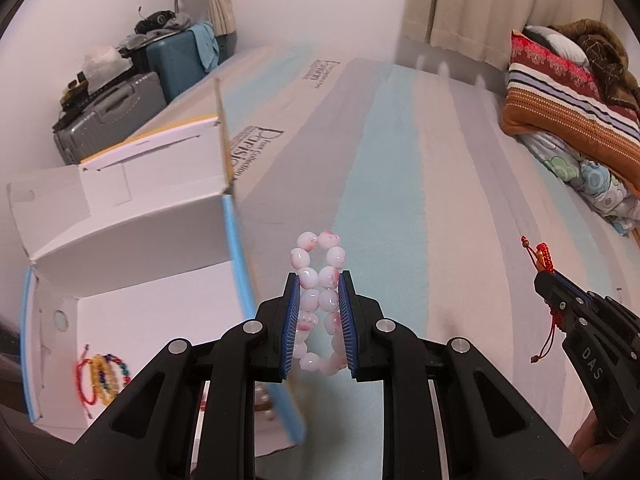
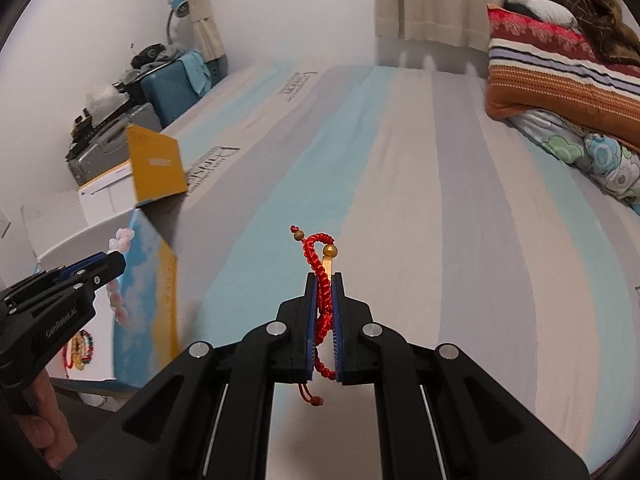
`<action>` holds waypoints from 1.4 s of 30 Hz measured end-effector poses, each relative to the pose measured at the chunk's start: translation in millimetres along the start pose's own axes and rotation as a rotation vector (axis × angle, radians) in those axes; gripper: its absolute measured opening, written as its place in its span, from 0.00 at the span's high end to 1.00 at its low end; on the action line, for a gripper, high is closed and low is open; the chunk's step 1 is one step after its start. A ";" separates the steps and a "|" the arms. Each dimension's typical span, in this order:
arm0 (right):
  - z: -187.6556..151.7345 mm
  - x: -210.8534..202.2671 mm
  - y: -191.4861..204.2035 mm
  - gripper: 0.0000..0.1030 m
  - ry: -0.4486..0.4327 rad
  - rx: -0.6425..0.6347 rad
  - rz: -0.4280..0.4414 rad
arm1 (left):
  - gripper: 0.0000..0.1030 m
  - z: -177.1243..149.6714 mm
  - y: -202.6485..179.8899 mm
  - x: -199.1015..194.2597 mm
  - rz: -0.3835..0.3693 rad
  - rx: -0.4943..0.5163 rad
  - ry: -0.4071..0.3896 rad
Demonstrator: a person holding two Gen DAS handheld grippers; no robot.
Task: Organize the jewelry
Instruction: 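Lift both bracelets and carry them over the white box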
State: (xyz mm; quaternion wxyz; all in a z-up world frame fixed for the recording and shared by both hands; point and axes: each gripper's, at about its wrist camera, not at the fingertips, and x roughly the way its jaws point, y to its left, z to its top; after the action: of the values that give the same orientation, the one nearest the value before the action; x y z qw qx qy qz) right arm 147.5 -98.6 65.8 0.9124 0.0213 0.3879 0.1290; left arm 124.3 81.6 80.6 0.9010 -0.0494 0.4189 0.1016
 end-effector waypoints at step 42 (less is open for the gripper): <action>-41.8 26.3 272.1 0.94 0.139 -0.270 0.222 | 0.81 -69.2 268.8 -46.3 0.217 -0.241 0.083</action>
State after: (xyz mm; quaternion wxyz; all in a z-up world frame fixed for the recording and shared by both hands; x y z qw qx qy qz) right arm 75.7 168.3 55.9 0.8581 -0.0677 0.4244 0.2810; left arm -16.6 324.9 70.3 0.8542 -0.1155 0.4434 0.2457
